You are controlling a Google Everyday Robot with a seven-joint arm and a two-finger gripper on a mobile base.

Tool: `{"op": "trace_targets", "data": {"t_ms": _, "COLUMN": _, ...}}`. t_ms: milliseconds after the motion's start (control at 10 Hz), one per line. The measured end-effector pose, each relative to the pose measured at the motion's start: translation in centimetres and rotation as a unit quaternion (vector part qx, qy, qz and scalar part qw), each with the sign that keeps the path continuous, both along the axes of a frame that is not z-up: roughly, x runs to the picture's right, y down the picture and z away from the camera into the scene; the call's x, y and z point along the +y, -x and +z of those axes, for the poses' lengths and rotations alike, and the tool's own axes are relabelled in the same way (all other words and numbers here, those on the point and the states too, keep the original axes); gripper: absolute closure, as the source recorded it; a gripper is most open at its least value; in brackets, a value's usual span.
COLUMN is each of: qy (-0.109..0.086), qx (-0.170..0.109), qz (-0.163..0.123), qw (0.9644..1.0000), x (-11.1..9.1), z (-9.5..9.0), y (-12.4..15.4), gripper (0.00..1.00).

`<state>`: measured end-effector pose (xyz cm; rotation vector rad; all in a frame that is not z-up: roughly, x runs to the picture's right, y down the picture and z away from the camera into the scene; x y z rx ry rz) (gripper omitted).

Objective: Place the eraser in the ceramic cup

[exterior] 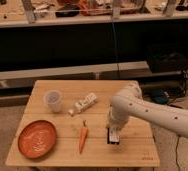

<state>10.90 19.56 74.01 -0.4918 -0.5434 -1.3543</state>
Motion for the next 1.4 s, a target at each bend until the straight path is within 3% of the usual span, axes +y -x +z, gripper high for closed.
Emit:
{"op": "trace_targets", "data": {"t_ms": 200, "qy": 0.000, "qx": -0.003, "qz": -0.002, "qw": 1.0000, "x": -0.5, "z": 0.1, "y": 0.1, "gripper": 0.99}}
{"op": "trace_targets", "data": {"t_ms": 500, "qy": -0.003, "qx": -0.011, "qz": -0.010, "qw": 0.9999, "x": -2.8, "z": 0.4, "y": 2.1, "gripper": 0.99}}
{"op": "trace_targets", "data": {"t_ms": 1400, "qy": -0.017, "qx": -0.019, "qz": -0.038, "qw": 0.9989, "x": -7.3, "z": -0.8, "y": 6.8, "gripper": 0.99}}
